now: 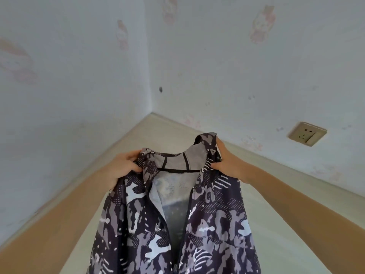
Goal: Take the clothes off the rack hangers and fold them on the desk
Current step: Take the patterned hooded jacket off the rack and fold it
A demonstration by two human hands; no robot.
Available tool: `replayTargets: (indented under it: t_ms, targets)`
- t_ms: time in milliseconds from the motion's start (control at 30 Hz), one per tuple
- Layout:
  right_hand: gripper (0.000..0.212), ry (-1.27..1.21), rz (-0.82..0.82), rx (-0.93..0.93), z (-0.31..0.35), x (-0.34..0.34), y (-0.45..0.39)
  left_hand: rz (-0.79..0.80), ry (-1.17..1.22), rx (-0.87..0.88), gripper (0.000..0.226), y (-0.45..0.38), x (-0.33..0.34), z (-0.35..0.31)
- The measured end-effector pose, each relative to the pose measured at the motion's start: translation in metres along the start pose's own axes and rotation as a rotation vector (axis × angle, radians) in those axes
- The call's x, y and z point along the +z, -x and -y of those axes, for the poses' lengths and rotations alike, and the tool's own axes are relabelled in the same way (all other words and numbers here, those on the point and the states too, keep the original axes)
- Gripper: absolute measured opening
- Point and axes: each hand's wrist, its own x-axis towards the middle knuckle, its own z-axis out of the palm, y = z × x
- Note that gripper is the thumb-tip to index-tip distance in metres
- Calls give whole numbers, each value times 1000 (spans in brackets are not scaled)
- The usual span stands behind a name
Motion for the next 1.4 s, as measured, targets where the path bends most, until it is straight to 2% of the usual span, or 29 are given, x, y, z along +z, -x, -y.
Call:
replayTargets:
  t_ms: [100,167,300,400,467,533,633,667,767,933,1033,1100,1200,1300,1400]
  targets:
    - [91,111,-79,-123,-3,0,-40,-42,-124,162,76,-28,1,-11]
    - [91,177,-211,-271,-6,-1,-55,-127,-267,381,76,-34,-1,-20]
    - [83,232,-496,-463,-9,-12,-101,-468,-477,783,64,-73,-8,-24]
    - [78,174,-613,-467,-3,-17,-154,-645,-569,884,58,-127,-18,-33]
    - [78,160,-636,-413,-2,-15,-198,-687,-657,829,57,-168,-23,-38]
    - [80,222,-481,-298,-13,-5,-235,-571,-821,636,65,-208,-24,-26]
    - [79,238,-127,-47,-43,11,-256,-313,-1087,170,82,-236,-9,10]
    - [76,247,-66,23,-53,13,-252,-280,-1131,98,82,-237,-2,24]
    - [69,256,38,185,-88,12,-233,-242,-1170,145,77,-230,23,54]
    - [59,239,129,422,-146,1,-191,-202,-1153,253,74,-214,70,66]
    - [53,210,123,484,-168,4,-158,-142,-1167,290,66,-204,101,64]
    - [47,99,131,512,-180,5,-135,-79,-1179,337,60,-194,122,64]
    - [34,-68,257,531,-192,6,-95,64,-1163,403,58,-172,158,64]
    - [21,-238,185,582,-203,11,-73,167,-1153,401,60,-150,189,61]
    - [18,-280,120,553,-209,16,-71,189,-1160,292,67,-129,216,66]
